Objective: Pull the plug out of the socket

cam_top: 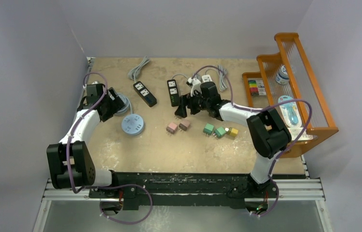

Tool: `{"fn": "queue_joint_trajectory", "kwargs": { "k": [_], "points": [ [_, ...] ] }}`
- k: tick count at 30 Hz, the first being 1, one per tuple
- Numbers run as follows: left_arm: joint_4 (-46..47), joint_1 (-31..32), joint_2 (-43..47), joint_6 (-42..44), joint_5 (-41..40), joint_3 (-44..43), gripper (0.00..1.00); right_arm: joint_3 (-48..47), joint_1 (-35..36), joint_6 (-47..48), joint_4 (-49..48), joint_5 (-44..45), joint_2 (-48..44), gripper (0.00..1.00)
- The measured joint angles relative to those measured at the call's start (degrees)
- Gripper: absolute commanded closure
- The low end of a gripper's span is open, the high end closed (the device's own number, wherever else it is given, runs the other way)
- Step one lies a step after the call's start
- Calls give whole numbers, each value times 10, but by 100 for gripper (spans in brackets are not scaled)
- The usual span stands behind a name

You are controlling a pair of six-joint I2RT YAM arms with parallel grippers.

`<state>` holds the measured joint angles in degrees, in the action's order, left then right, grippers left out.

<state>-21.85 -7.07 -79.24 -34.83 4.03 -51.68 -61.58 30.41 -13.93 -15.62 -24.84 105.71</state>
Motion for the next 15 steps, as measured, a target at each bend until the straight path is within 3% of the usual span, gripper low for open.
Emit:
{"fn": "queue_joint_trajectory", "kwargs": {
  "k": [8,15],
  "points": [
    [12,5,31,16,-1,-24,18,20,0,10,-46,81,-129,0],
    [22,63,43,20,-58,-62,17,26,0,7,-43,209,-187,0]
  ]
}}
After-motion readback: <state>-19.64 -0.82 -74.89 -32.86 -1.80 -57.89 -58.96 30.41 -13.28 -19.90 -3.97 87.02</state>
